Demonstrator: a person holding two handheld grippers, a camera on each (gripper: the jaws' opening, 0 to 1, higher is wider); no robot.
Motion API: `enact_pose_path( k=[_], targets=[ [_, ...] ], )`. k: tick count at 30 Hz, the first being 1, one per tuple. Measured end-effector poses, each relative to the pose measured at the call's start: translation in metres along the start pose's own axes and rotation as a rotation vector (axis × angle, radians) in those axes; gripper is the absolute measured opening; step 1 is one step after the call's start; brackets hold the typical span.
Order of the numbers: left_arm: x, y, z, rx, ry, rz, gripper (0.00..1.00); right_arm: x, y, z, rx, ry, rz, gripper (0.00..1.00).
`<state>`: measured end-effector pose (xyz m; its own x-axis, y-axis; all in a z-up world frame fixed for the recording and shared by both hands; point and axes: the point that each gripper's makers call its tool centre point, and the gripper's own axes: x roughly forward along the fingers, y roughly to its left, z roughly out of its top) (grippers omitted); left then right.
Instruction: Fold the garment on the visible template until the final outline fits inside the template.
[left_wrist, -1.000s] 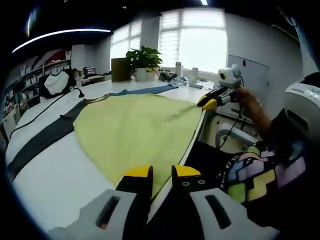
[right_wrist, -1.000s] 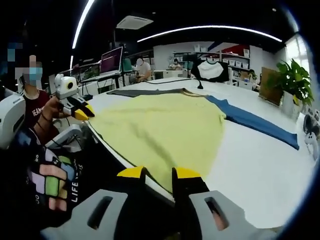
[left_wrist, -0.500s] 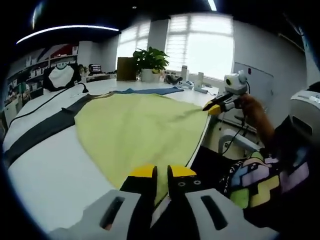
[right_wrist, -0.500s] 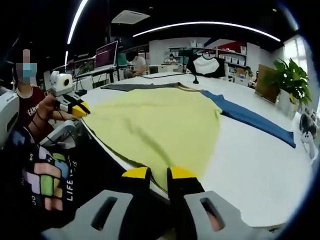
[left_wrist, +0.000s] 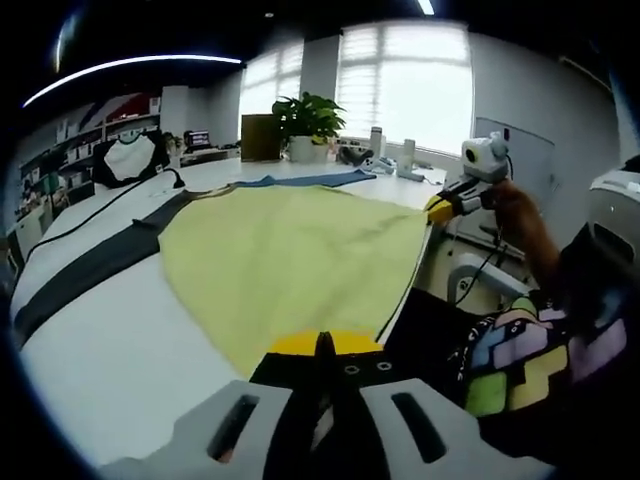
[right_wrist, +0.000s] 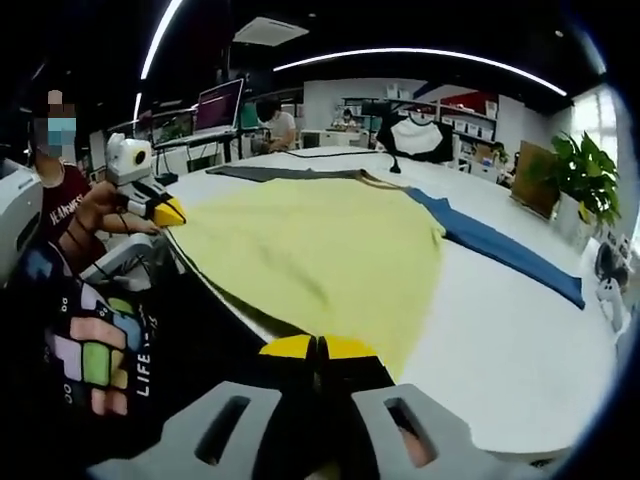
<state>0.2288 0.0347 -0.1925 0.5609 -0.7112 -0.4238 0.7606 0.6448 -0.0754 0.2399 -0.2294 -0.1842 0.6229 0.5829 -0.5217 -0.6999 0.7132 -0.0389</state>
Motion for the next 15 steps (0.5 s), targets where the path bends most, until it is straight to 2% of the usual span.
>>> enact_pose_path(
  k=[7,15],
  targets=[
    [-0.002,-0.001,-0.001,-0.021,-0.005,-0.018,0.01,-0.001,0.002,-0.010,-0.040,0.032,0.007,0.00],
    [-0.004,-0.001,-0.003,-0.028,0.002,-0.022,0.01,-0.005,0.000,-0.016,-0.016,0.028,0.009,0.00]
  ],
)
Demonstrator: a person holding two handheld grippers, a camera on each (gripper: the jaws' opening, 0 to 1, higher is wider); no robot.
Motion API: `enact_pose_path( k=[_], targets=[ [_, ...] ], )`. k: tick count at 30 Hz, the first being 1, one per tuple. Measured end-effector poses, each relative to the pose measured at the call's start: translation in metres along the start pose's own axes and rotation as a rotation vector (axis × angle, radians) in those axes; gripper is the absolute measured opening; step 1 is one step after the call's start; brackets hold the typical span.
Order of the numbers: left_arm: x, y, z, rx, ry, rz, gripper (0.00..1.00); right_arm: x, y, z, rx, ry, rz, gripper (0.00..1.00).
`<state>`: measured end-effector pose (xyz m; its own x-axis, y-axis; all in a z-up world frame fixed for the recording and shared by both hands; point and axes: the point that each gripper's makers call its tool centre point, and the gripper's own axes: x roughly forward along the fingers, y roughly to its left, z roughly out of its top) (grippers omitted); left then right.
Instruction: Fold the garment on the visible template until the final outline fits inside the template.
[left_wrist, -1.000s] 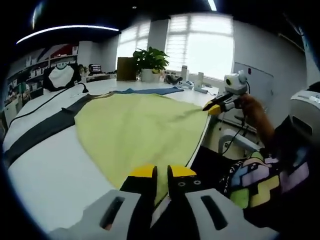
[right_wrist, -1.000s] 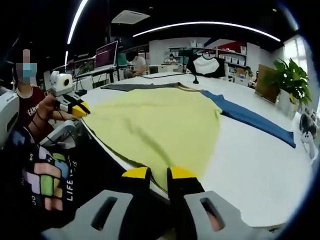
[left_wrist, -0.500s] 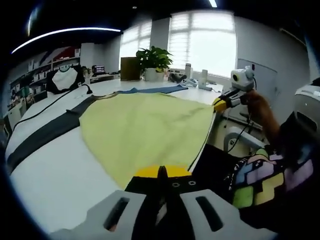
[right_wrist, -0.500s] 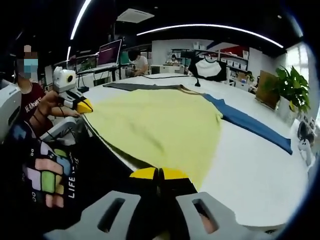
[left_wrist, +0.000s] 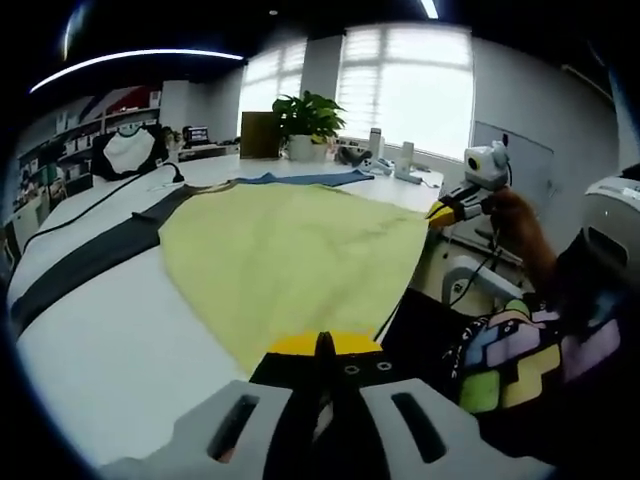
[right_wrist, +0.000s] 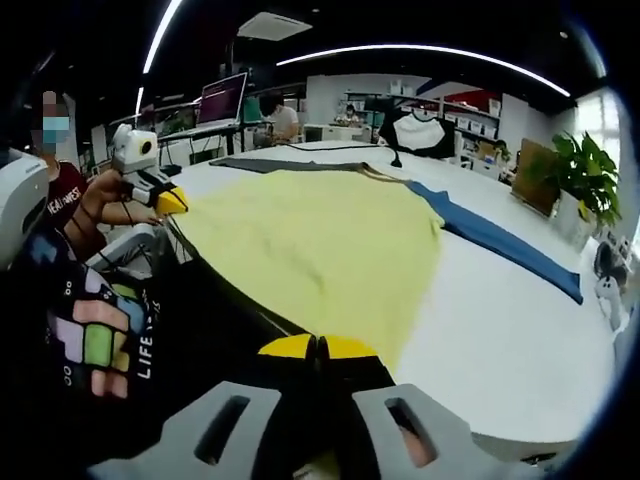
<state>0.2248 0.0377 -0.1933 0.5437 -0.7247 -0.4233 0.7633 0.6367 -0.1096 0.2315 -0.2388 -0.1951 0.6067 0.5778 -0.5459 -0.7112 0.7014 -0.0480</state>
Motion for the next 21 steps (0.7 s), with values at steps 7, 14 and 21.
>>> enact_pose_path(
  k=[7,14,21],
  targets=[
    [0.000,0.000,0.000,0.001,0.005,0.001,0.01,-0.001,0.000,-0.001,0.004,-0.006,0.006,0.00],
    [-0.003,0.000,0.000,-0.011,0.012,-0.013,0.01,-0.008,0.002,-0.001,-0.053,0.015,0.028,0.00],
    [-0.022,0.012,0.035,-0.053,-0.139,0.042,0.01,-0.034,0.001,0.030,-0.051,-0.138,0.029,0.02]
  ],
)
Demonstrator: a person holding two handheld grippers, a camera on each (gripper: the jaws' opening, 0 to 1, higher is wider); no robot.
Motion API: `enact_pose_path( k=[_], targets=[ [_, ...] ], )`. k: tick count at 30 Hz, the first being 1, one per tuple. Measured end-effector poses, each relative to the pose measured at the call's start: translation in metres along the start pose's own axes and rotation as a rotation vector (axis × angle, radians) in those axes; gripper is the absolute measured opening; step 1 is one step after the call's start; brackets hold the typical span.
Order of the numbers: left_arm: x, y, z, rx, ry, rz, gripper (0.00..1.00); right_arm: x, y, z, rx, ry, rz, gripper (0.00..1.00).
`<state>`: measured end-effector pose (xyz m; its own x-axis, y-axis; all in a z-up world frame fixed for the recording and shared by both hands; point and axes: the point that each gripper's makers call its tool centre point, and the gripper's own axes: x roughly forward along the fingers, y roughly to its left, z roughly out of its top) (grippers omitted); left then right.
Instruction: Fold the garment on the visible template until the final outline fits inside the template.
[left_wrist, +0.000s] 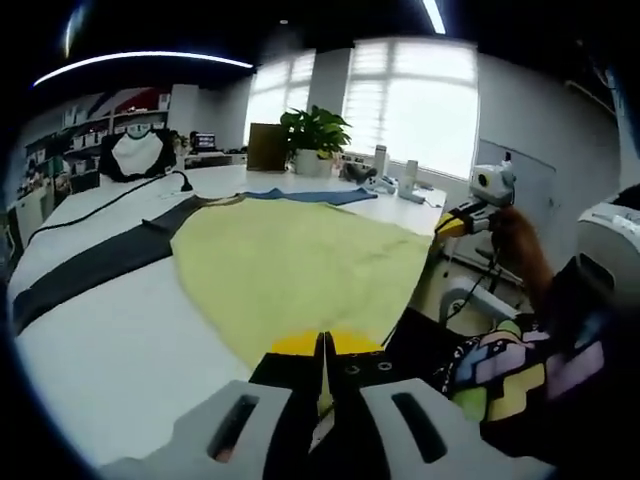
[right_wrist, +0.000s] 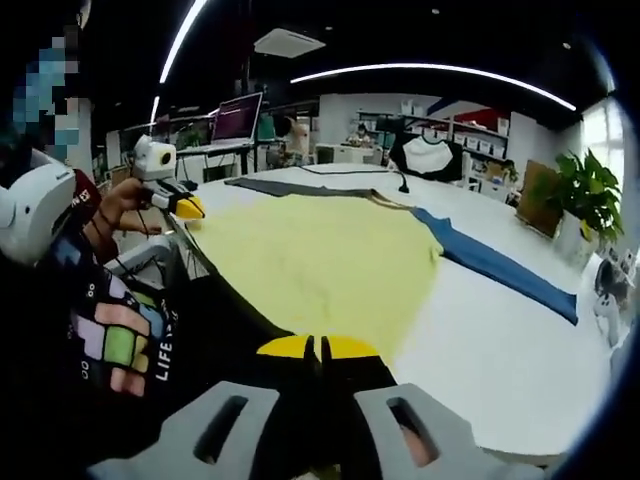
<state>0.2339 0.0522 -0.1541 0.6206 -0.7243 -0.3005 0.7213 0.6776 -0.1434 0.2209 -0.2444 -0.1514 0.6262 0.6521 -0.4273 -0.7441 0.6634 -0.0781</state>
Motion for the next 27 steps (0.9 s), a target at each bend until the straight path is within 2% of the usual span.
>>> enact_pose_path(
  k=[2,3,6,10,13,16,17,18,20,24,27],
  targets=[
    [-0.005,0.003,0.010,0.000,-0.039,0.017,0.01,-0.006,-0.008,0.009,-0.017,-0.029,-0.046,0.02],
    [-0.010,0.005,0.018,-0.008,-0.074,0.025,0.01,-0.008,-0.010,0.011,-0.020,-0.034,-0.053,0.02],
    [-0.019,0.007,0.030,-0.029,-0.127,0.032,0.02,-0.012,-0.016,0.019,-0.026,-0.063,-0.081,0.02],
    [-0.028,0.011,0.038,-0.021,-0.151,0.065,0.03,-0.015,-0.020,0.025,-0.033,-0.083,-0.106,0.00],
    [-0.033,0.014,0.044,-0.008,-0.177,0.091,0.03,-0.019,-0.022,0.036,-0.029,-0.133,-0.117,0.00],
    [-0.039,0.016,0.050,0.007,-0.202,0.113,0.03,-0.029,-0.034,0.058,-0.046,-0.229,-0.188,0.00],
    [-0.041,0.018,0.053,0.013,-0.213,0.131,0.04,-0.039,-0.037,0.079,-0.143,-0.317,-0.239,0.00],
    [-0.044,0.021,0.057,0.008,-0.232,0.145,0.05,-0.050,-0.039,0.094,-0.159,-0.389,-0.277,0.00],
    [-0.047,0.023,0.059,-0.014,-0.245,0.149,0.06,-0.064,-0.040,0.106,-0.099,-0.422,-0.291,0.00],
    [-0.055,0.026,0.067,0.001,-0.273,0.172,0.06,-0.078,-0.047,0.121,-0.098,-0.451,-0.317,0.00],
    [-0.061,0.030,0.072,0.023,-0.290,0.203,0.09,-0.088,-0.059,0.131,-0.115,-0.479,-0.372,0.00]
  ],
)
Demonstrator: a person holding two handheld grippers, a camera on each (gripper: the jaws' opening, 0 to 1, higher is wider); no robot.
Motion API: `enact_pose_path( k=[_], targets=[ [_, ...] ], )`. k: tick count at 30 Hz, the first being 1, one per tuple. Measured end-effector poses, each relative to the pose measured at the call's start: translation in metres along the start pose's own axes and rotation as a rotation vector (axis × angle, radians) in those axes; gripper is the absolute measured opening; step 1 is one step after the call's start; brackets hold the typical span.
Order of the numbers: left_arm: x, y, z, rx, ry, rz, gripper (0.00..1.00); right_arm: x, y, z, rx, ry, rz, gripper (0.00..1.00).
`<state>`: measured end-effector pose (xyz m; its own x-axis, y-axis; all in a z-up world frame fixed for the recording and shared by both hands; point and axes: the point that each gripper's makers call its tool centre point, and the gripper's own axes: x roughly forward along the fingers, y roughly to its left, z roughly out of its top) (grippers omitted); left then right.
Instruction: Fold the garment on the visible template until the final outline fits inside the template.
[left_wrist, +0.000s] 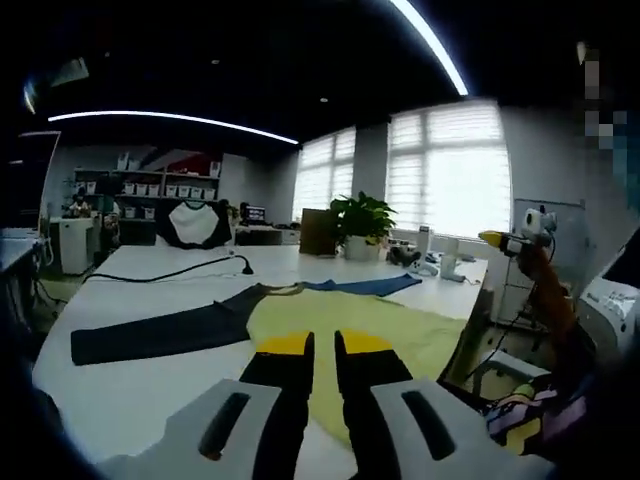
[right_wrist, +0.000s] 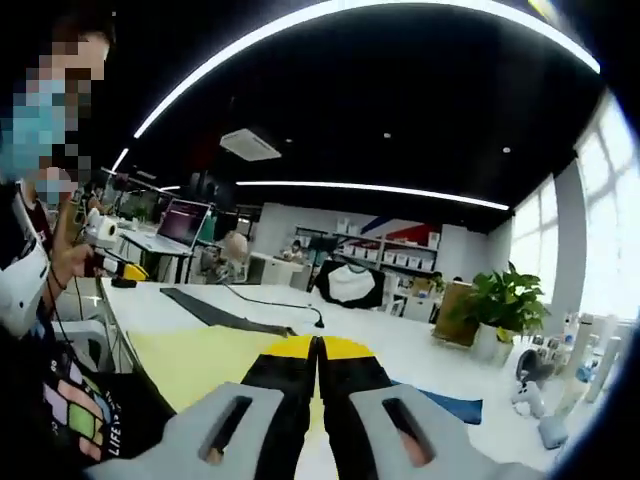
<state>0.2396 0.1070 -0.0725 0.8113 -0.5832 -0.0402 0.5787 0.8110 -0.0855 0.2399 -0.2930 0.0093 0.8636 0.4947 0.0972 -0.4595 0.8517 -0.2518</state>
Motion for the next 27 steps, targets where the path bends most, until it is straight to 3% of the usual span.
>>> enact_pose_path(
  k=[3,6,9,12,15,19,27],
  targets=[
    [-0.003,0.007,0.005,0.038,-0.010,0.039,0.11,0.000,-0.013,0.005,0.017,-0.008,-0.031,0.00],
    [-0.005,0.014,0.006,0.082,0.003,0.077,0.25,0.003,-0.027,0.007,0.028,-0.009,-0.053,0.00],
    [-0.008,0.019,0.010,0.095,-0.012,0.101,0.30,0.007,-0.036,0.004,0.032,0.002,-0.049,0.00],
    [-0.011,0.028,0.014,0.094,-0.029,0.141,0.48,0.010,-0.048,0.000,0.043,0.025,-0.058,0.00],
    [-0.015,0.039,0.018,0.094,-0.042,0.200,0.68,0.013,-0.066,-0.002,0.022,0.058,-0.083,0.11],
    [-0.020,0.051,0.020,0.088,-0.042,0.249,0.85,0.015,-0.088,-0.009,0.015,0.093,-0.116,0.13],
    [-0.027,0.061,0.022,0.094,-0.036,0.304,1.00,0.020,-0.136,-0.031,-0.024,0.142,-0.194,0.36]
  ],
)
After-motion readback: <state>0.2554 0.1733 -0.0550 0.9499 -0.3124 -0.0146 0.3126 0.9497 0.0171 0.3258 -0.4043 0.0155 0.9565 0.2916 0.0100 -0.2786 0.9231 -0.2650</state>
